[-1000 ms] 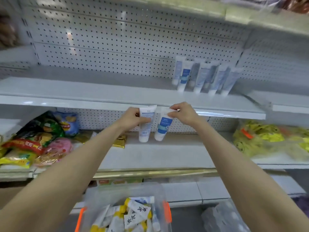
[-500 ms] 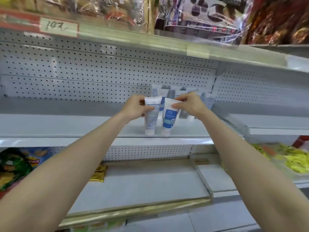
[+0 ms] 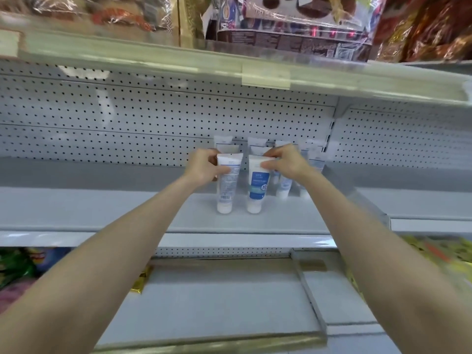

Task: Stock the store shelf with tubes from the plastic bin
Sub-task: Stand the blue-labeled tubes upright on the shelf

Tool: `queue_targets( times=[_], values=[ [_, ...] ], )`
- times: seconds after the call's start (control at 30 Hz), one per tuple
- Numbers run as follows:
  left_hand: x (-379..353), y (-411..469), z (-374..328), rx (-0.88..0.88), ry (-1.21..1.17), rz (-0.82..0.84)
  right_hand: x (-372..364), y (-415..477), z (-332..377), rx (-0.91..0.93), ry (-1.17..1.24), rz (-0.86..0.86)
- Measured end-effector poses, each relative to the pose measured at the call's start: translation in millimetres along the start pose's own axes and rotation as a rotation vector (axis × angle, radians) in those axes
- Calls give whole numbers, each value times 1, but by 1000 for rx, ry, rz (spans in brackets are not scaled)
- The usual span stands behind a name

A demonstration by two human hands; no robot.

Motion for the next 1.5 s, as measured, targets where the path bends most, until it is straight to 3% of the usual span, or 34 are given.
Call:
queue_targets(
  times=[0.4,1.5],
  values=[
    [-19,13,8,63,-13,-6,4,27,-40,-11,75,25],
    [-8,-1,13,84,-13,-38,3,7,-35,-19,111,-31]
  ],
)
Point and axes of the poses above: each hand's wrist, its own y-axis towards the middle knuckle, its own x-axis out of the back of the hand, z = x × y, the point moved 10 cm from there along y, towards the middle knuckle, and after that the axes turned 1 degree about y, right-handed, at the moved point
